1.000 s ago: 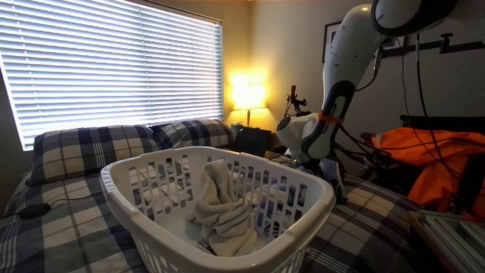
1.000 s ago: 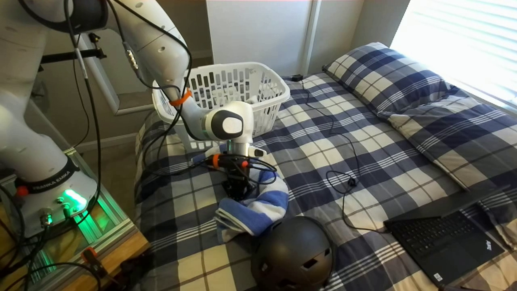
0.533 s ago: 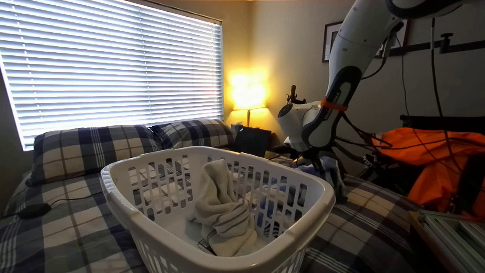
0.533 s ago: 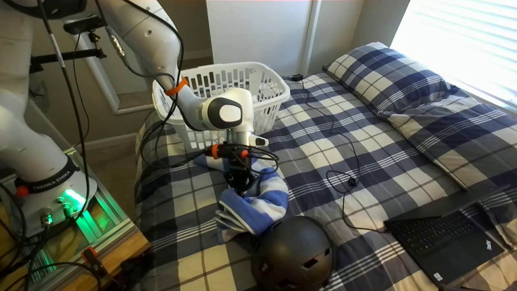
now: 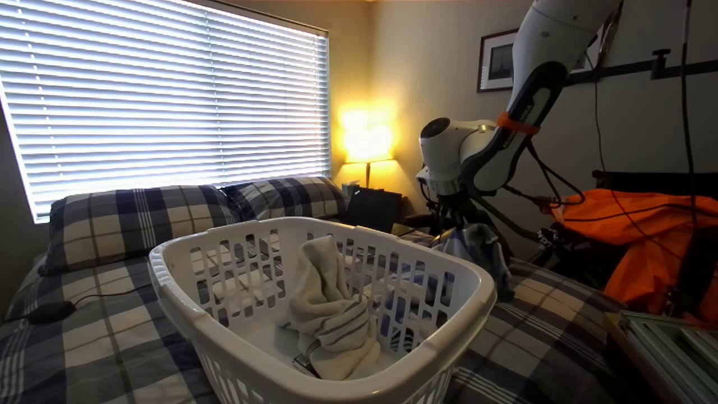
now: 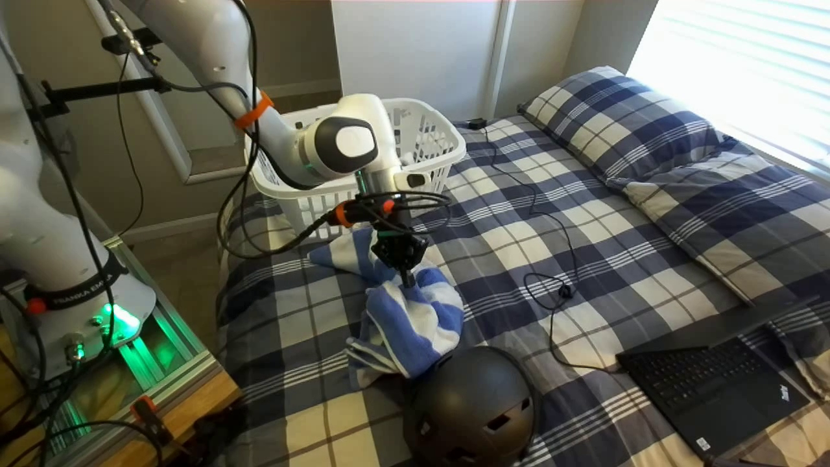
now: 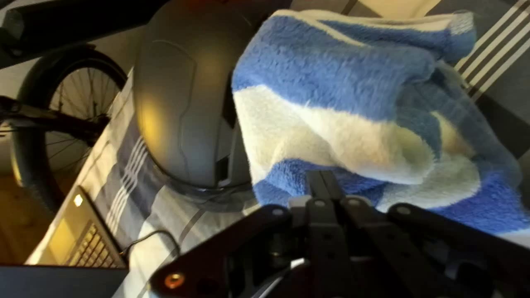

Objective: Put the white and blue towel in the basket.

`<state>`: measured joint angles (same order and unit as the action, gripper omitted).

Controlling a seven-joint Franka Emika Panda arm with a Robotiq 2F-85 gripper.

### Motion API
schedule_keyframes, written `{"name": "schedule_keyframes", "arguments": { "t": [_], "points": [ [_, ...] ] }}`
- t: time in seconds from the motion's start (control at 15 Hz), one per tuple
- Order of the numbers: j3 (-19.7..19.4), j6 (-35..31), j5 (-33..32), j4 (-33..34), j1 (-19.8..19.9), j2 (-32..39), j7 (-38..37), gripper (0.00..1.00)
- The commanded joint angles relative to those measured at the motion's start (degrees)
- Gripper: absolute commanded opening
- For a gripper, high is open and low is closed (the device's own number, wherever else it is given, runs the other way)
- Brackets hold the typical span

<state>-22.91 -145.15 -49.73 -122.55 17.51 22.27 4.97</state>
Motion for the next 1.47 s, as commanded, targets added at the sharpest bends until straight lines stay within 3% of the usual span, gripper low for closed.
{"name": "schedule_keyframes", "arguments": {
  "t": [0.0, 0.33, 0.6, 0.87, 1.2, 1.4],
  "points": [
    [-2.12, -4.08, -10.22, -5.56, -1.85, -11.14, -8.12, 0.00],
    [0.24, -5.61, -16.52, -7.52, -0.81, -19.57, -13.14, 0.00],
    [1.58, -9.19, -15.67, -9.00, -0.05, -22.33, -11.33, 0.00],
    [1.72, -11.97, -12.12, -8.43, 0.54, -19.71, -8.41, 0.00],
    [2.25, -19.47, 1.97, -6.62, 3.90, -8.72, 4.18, 0.00],
    [5.52, -22.36, 13.84, -5.72, 7.37, -2.24, 14.53, 0.00]
  ]
}}
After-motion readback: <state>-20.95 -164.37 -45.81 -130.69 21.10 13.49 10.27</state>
